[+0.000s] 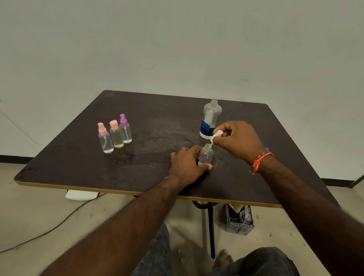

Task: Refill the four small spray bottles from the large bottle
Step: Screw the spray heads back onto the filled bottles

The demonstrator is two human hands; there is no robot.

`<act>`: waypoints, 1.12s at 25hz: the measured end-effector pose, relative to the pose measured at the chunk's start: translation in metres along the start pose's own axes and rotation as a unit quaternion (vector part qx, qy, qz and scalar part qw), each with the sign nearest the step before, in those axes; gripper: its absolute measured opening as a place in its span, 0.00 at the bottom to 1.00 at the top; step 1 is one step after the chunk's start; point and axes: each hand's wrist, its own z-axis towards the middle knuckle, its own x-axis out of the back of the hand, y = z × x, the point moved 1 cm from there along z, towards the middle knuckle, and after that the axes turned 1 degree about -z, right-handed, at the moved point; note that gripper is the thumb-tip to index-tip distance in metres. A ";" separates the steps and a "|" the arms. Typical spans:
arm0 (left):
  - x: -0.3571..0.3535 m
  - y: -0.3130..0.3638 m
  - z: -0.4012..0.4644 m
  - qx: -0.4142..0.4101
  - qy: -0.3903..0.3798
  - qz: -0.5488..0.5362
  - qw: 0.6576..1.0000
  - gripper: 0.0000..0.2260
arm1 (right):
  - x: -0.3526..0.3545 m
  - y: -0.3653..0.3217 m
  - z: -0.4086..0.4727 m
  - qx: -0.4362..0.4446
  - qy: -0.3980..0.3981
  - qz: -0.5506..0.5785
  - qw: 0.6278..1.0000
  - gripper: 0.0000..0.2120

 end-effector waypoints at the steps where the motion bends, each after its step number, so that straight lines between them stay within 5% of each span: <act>1: -0.001 0.000 0.000 0.000 0.001 0.001 1.000 0.30 | -0.006 0.001 0.001 0.000 -0.018 -0.009 1.000 0.08; 19: 0.011 0.015 0.012 -0.018 -0.020 0.011 1.000 0.27 | -0.023 -0.004 0.006 -0.015 -0.076 -0.097 0.992 0.09; 28: 0.008 0.010 0.011 -0.009 -0.013 -0.029 0.999 0.24 | -0.028 -0.010 0.008 0.014 -0.085 -0.233 0.969 0.12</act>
